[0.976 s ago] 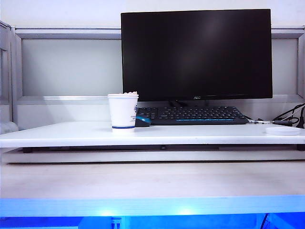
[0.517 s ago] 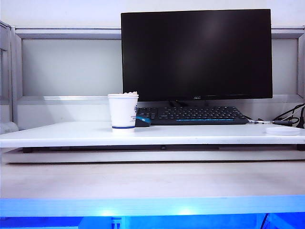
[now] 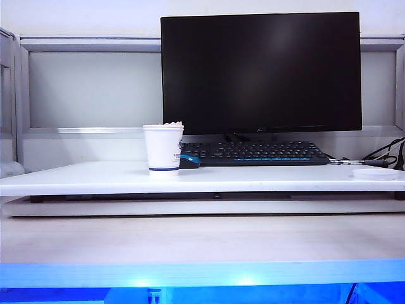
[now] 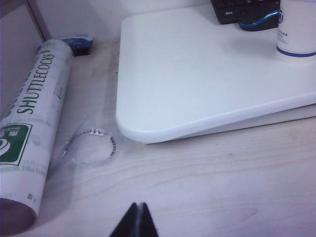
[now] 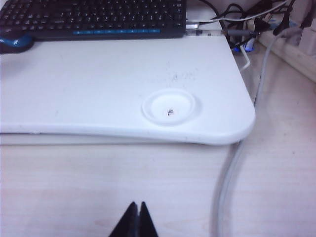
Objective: Pick up the badminton from the table and put it into the white paper cup.
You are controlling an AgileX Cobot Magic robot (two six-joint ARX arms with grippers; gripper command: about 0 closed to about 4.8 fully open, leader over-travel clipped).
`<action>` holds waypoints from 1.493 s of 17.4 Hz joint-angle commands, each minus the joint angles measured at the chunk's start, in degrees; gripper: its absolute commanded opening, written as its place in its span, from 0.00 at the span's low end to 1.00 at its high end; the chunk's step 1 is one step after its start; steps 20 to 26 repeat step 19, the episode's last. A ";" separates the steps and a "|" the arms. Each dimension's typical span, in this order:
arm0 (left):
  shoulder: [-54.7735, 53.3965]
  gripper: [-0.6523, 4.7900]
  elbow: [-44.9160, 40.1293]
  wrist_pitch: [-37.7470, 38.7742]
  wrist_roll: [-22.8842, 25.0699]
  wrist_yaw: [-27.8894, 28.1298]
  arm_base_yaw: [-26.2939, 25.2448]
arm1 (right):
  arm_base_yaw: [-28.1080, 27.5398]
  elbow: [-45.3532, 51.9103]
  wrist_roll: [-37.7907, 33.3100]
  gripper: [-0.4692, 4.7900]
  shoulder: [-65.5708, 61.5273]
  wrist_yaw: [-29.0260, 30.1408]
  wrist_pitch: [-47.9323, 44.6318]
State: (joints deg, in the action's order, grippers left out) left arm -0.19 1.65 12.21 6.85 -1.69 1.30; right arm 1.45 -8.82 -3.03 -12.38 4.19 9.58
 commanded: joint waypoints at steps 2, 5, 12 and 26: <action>-0.02 0.11 -0.44 0.57 0.15 0.42 -0.02 | 0.11 3.32 -0.17 0.07 1.27 -0.20 -0.52; -0.02 0.11 -0.44 0.55 0.00 0.44 -0.02 | 0.13 5.01 -0.17 0.07 1.33 -0.11 -0.46; -0.02 0.11 -0.44 0.55 0.00 0.39 0.00 | 0.13 7.23 0.04 0.07 1.36 -0.22 -0.22; -0.02 0.11 -0.44 0.55 0.00 0.39 0.00 | 0.11 8.11 0.24 0.07 1.31 -3.02 1.38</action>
